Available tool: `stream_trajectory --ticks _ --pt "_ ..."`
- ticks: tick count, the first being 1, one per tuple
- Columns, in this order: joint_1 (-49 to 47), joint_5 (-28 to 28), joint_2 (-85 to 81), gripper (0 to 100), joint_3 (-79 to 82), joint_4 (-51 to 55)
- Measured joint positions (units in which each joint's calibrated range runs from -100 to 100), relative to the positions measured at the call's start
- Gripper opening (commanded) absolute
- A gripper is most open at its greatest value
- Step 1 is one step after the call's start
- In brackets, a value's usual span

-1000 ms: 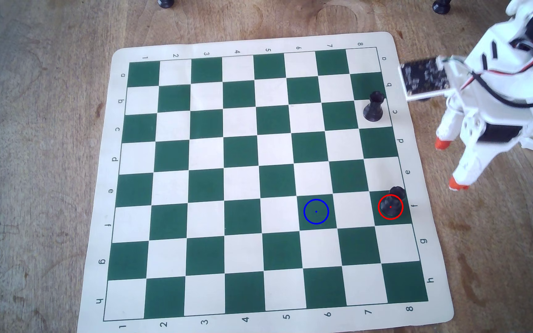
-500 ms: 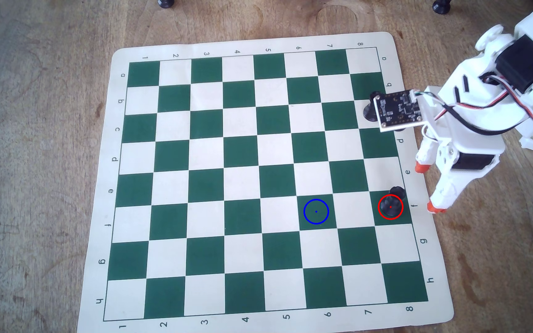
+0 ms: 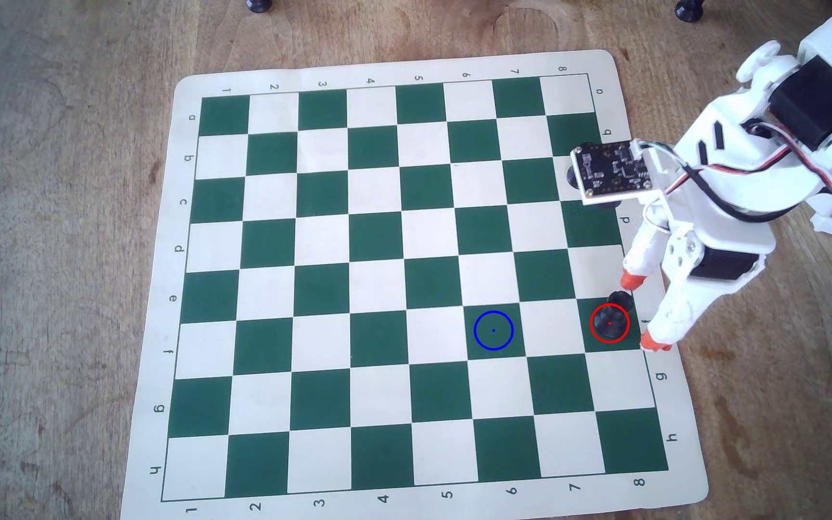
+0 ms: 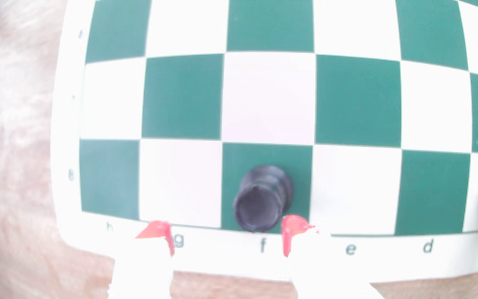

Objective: Move the chess piece from red to blue

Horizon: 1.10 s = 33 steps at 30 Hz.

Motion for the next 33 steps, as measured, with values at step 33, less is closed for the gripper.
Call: stream_trajectory --ticks 33 --pt "1.99 0.83 5.45 16 0.0 -4.78"
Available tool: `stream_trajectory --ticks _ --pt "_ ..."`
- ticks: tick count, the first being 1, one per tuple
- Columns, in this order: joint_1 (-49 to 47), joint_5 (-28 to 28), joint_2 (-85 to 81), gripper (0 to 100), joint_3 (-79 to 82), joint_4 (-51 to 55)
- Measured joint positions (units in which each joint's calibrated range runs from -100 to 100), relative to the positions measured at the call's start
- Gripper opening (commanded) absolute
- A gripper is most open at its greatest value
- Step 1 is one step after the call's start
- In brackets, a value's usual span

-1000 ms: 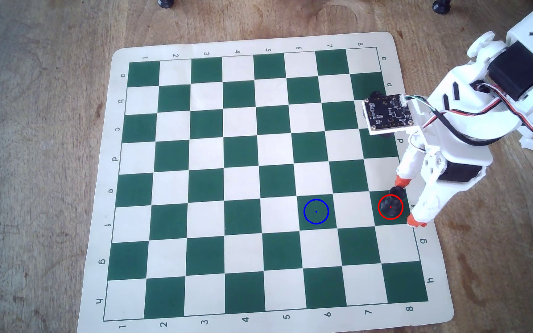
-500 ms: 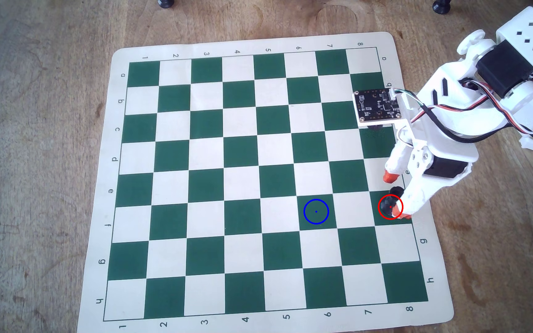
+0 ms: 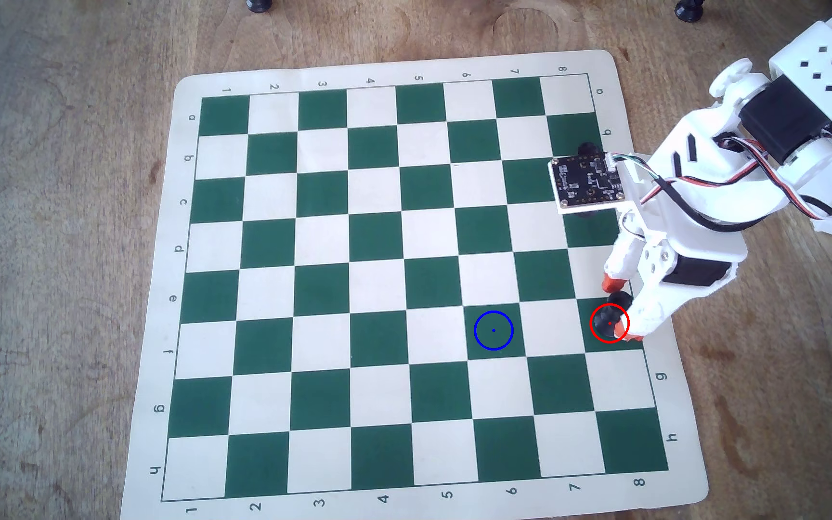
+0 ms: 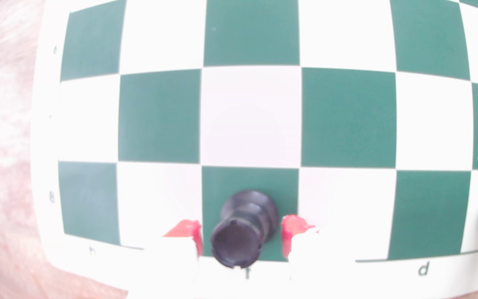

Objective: Move the chess piece from red to blue

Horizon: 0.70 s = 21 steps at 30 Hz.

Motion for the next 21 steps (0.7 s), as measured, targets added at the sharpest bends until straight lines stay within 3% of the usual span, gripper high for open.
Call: stream_trajectory --ticks 12,21 --pt "0.0 0.0 0.0 2 0.0 0.0" --pt "0.0 0.59 0.0 0 0.0 1.12"
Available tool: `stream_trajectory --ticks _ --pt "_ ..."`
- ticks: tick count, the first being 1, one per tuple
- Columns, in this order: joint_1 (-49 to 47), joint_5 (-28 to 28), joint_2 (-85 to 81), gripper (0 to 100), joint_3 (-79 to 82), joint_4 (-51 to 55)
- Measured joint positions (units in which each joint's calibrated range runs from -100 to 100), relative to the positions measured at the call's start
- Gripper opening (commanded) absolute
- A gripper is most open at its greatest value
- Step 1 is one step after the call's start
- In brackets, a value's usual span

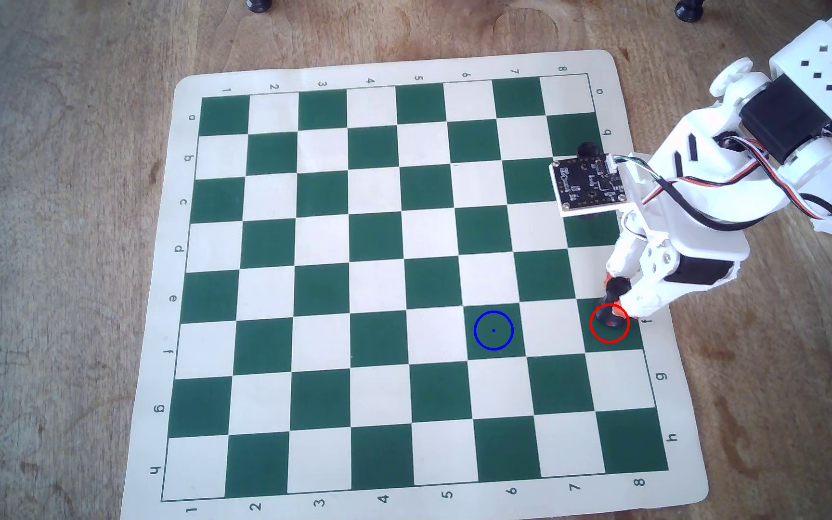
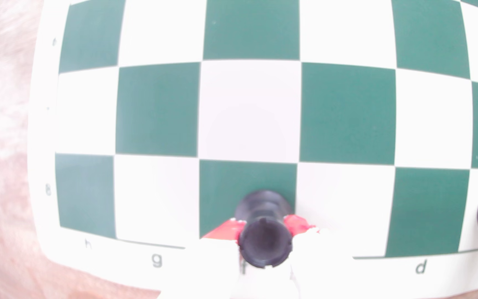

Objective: Move the chess piece from red to blue

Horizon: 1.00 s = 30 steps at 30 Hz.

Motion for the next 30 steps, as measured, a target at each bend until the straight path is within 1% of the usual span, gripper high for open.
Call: stream_trajectory --ticks 3,7,8,12,13,15,20,23,30 --pt "0.0 0.0 -1.09 0 0.0 0.72" --pt "0.0 0.0 -4.36 0 -1.17 4.7" --pt "0.15 0.0 -5.78 0 -3.52 7.57" --pt "0.81 0.0 -6.37 0 -9.13 12.75" --pt "0.88 0.0 -6.45 0 -12.65 14.82" --pt "1.18 0.0 -5.95 0 -15.18 15.94" --pt "3.47 0.0 3.02 0 -26.21 16.41" --pt "3.54 0.0 11.9 0 -33.35 15.22" --pt "4.28 0.0 24.72 0 -41.57 11.87"
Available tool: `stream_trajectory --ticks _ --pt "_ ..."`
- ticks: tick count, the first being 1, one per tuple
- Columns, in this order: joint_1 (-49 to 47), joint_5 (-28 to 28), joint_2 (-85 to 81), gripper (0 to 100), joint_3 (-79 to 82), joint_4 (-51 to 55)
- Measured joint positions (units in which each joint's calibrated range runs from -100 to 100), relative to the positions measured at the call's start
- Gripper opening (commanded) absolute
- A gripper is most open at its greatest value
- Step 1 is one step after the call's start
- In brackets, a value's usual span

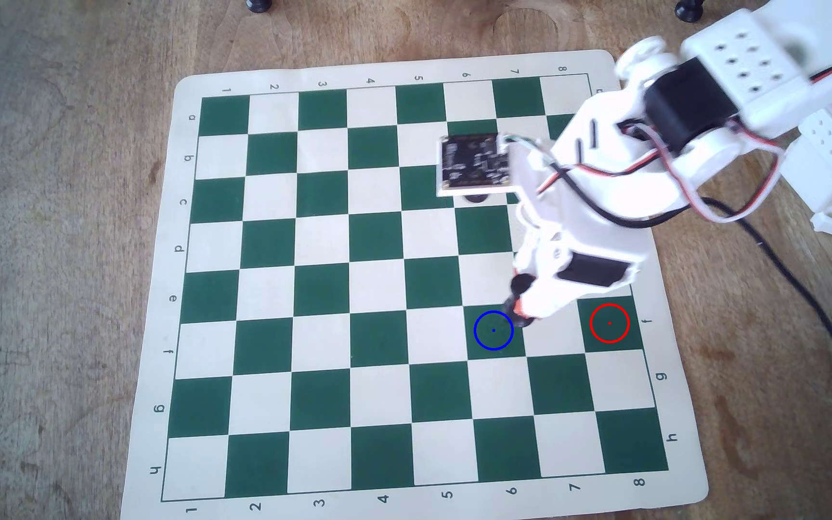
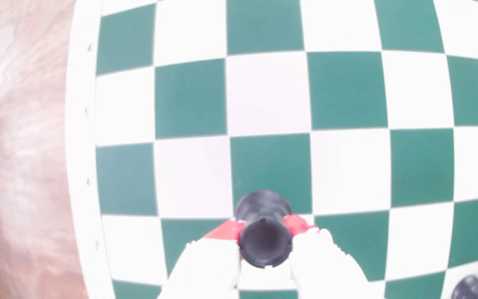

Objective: Move the chess piece from red to blue

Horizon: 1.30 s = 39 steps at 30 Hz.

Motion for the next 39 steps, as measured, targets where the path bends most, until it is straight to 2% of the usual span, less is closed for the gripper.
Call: stream_trajectory --ticks 9,29,39 --pt "1.4 0.54 8.21 0 -5.69 -1.27" --pt "0.88 0.54 12.65 0 -8.4 -1.67" --pt "0.88 -0.05 12.65 20 -8.4 -1.43"
